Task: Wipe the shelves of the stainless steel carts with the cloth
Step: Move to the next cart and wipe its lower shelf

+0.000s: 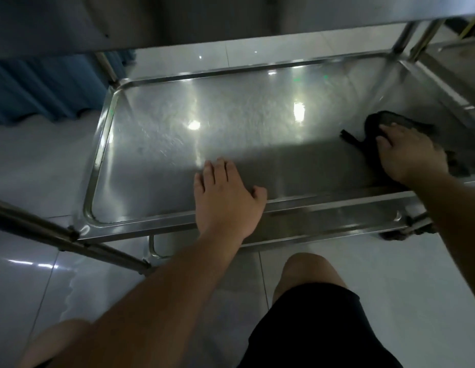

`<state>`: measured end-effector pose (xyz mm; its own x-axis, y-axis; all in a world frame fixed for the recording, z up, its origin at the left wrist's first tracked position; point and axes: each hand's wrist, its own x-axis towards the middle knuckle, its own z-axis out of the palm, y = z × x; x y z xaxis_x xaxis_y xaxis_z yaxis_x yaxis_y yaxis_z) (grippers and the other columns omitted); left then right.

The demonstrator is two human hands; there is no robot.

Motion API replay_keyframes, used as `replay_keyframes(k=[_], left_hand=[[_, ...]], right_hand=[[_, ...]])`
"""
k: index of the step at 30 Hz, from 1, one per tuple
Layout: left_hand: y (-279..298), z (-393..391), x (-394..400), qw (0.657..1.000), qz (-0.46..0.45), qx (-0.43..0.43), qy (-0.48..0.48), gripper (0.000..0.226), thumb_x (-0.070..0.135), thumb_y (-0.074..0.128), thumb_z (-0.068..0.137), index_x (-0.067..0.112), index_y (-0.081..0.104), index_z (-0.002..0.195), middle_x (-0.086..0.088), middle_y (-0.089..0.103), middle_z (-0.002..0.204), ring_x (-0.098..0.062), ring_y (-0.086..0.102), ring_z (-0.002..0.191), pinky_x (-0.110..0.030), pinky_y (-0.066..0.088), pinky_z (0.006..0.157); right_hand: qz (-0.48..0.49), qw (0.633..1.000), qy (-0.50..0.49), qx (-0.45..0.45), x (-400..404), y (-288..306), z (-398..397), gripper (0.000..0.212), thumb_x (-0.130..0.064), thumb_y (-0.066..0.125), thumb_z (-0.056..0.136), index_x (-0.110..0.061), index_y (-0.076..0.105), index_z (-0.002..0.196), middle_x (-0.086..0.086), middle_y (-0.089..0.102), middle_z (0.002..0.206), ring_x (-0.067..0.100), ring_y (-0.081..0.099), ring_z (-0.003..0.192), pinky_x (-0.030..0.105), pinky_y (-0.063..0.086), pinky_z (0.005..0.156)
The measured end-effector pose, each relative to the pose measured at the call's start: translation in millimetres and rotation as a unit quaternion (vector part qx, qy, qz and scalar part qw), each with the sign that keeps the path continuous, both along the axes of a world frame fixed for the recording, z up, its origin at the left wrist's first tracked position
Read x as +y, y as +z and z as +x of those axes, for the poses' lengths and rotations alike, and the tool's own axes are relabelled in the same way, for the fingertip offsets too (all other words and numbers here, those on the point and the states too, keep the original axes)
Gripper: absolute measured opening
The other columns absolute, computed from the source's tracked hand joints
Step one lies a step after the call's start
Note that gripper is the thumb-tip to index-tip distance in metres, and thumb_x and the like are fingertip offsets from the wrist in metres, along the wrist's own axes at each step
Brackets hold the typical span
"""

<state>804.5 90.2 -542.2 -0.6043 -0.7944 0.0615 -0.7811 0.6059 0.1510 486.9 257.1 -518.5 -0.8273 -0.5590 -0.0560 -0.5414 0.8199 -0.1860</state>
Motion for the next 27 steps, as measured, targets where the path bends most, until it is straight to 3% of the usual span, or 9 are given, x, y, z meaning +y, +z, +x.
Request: replay_keyframes(k=[2,5,10,16,22,27], left_hand=[[0.2,-0.7,0.1,1.000,-0.001,-0.003,0.003,0.084,0.062,0.026,0.100,0.007,0.028,0.164,-0.018,0.030,0.170,-0.038,0.023,0.159,-0.054,0.016,0.129],[0.7,-0.5,-1.2,1.000,0.006,-0.005,-0.002,0.085,0.060,0.025,0.099,0.005,0.027,0.164,-0.019,0.028,0.171,-0.039,0.021,0.159,-0.056,0.017,0.129],[2.4,1.3,-1.9,1.000,0.025,0.001,-0.012,0.089,0.059,0.022,0.096,0.002,0.025,0.164,-0.020,0.025,0.171,-0.039,0.017,0.159,-0.058,0.015,0.129],[4.8,1.6,-1.1,0.999,0.037,0.008,-0.025,0.089,0.057,0.032,0.095,-0.003,0.028,0.161,-0.024,0.030,0.167,-0.043,0.020,0.157,-0.061,0.015,0.128],[10.7,5.2,-1.7,0.997,0.068,-0.006,-0.043,0.087,0.052,0.033,0.098,-0.003,0.022,0.164,-0.024,0.023,0.170,-0.043,0.014,0.158,-0.063,0.011,0.127],[10.1,5.5,-5.7,0.995,0.084,0.002,-0.048,0.087,0.052,0.034,0.099,-0.002,0.018,0.165,-0.021,0.019,0.172,-0.040,0.009,0.160,-0.062,0.007,0.128]], right_hand=[[0.015,1.000,-0.013,-0.010,-4.3,2.9,21.8,0.056,-0.049,0.028,0.111,-0.031,0.030,0.164,-0.003,0.024,0.173,0.031,0.024,0.157,0.062,0.024,0.123],[0.015,0.998,0.066,-0.009,-29.3,2.6,80.4,0.056,-0.050,0.029,0.110,-0.035,0.032,0.164,-0.008,0.027,0.172,0.026,0.025,0.158,0.055,0.025,0.124],[-0.053,0.971,0.224,0.072,-26.2,-18.9,166.3,0.050,-0.053,0.030,0.106,-0.039,0.058,0.146,-0.015,0.057,0.152,0.015,0.047,0.144,0.045,0.035,0.116],[-0.069,0.989,0.100,0.081,-16.3,-14.6,143.4,0.051,-0.055,0.033,0.103,-0.039,0.060,0.143,-0.012,0.060,0.149,0.018,0.049,0.143,0.046,0.038,0.117],[0.004,0.994,0.101,0.036,-18.8,-1.4,149.3,0.060,-0.060,0.024,0.102,-0.041,0.049,0.152,-0.014,0.048,0.159,0.018,0.037,0.151,0.047,0.028,0.122],[0.009,0.995,0.095,0.019,-24.6,7.8,154.9,0.061,-0.058,0.024,0.101,-0.041,0.045,0.155,-0.015,0.043,0.163,0.017,0.033,0.154,0.048,0.026,0.125]])
